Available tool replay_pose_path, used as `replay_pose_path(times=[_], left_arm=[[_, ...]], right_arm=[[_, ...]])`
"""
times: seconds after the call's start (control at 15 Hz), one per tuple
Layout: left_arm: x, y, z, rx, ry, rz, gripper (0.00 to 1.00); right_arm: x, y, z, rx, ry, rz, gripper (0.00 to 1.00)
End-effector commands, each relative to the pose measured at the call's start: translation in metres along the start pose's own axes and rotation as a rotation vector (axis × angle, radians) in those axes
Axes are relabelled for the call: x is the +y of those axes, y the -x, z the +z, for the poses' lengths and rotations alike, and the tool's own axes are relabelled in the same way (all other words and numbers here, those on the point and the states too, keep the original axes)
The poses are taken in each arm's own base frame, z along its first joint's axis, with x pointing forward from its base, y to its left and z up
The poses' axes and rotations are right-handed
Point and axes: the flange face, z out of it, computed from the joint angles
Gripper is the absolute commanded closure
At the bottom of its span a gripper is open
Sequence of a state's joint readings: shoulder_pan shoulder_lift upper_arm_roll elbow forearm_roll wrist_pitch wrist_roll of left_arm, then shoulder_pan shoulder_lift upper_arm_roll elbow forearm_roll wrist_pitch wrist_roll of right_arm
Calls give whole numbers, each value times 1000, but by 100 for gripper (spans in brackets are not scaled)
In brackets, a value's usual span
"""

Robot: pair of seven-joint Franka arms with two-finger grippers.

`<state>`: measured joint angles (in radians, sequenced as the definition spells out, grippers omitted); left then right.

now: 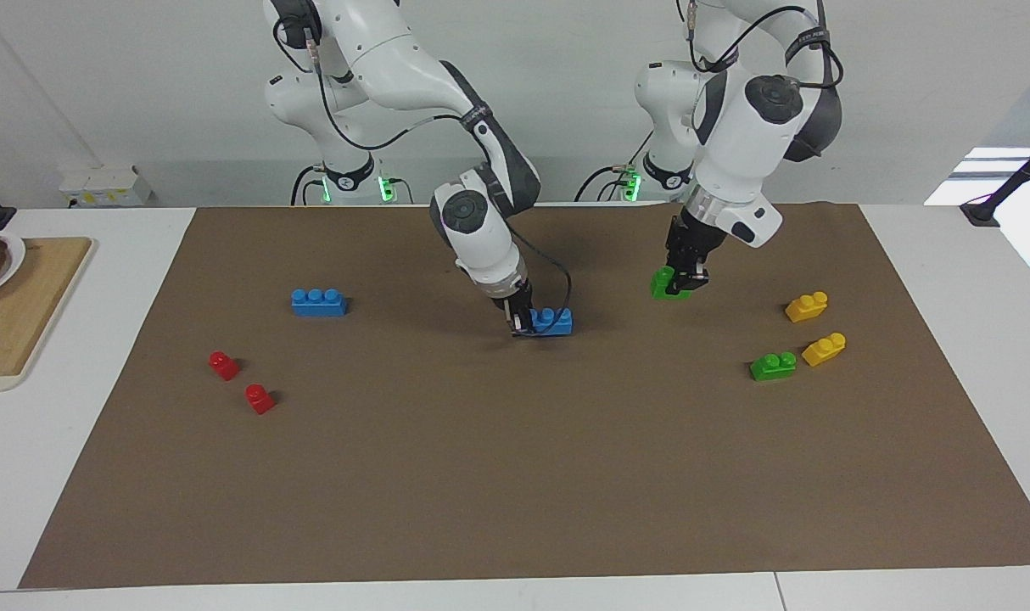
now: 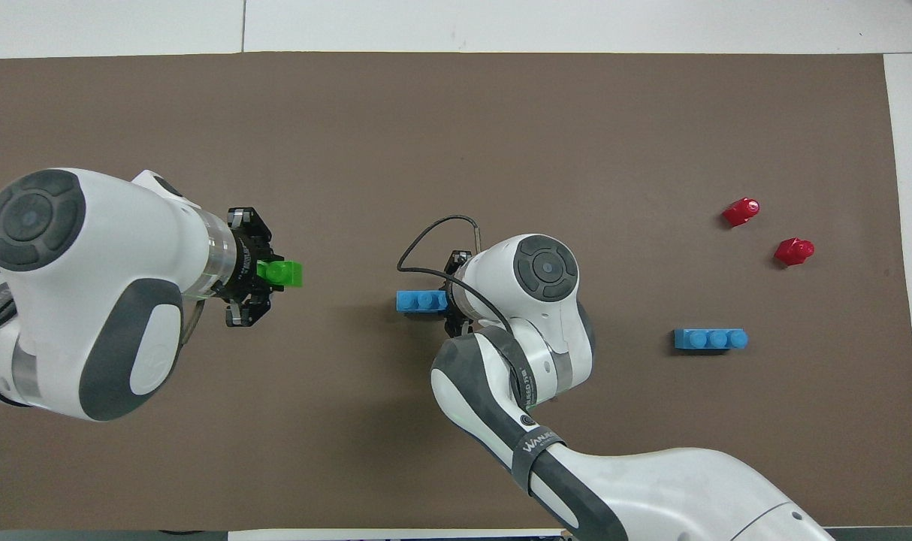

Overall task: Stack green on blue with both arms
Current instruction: 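Carry the green brick and blue brick toward the table center with both grippers, then press the green brick onto the blue brick with both grippers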

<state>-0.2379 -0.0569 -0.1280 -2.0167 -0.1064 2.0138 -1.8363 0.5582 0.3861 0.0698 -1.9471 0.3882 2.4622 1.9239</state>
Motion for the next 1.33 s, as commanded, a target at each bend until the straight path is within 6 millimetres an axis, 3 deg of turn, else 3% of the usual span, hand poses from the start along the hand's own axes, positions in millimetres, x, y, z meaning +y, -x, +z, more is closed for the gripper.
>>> replay_pose_path(times=[0.0, 0.27, 0.33, 0.47, 0.73, 1.27], left_arm=[[5, 31, 23, 12, 10, -56, 100], [15, 72, 44, 10, 28, -130, 100], [14, 87, 61, 31, 13, -114, 100], [7, 112, 75, 40, 14, -119, 100], [-5, 137, 91, 28, 29, -119, 100], [-19, 166, 139, 49, -11, -60, 100]], right_arm=[[4, -4, 4, 28, -18, -6, 100], [6, -7, 6, 37, -19, -8, 100], [5, -8, 6, 36, -21, -5, 100], [5, -9, 6, 35, -26, -4, 100], [5, -10, 7, 34, -33, 1, 100], [6, -12, 9, 36, -34, 3, 100]])
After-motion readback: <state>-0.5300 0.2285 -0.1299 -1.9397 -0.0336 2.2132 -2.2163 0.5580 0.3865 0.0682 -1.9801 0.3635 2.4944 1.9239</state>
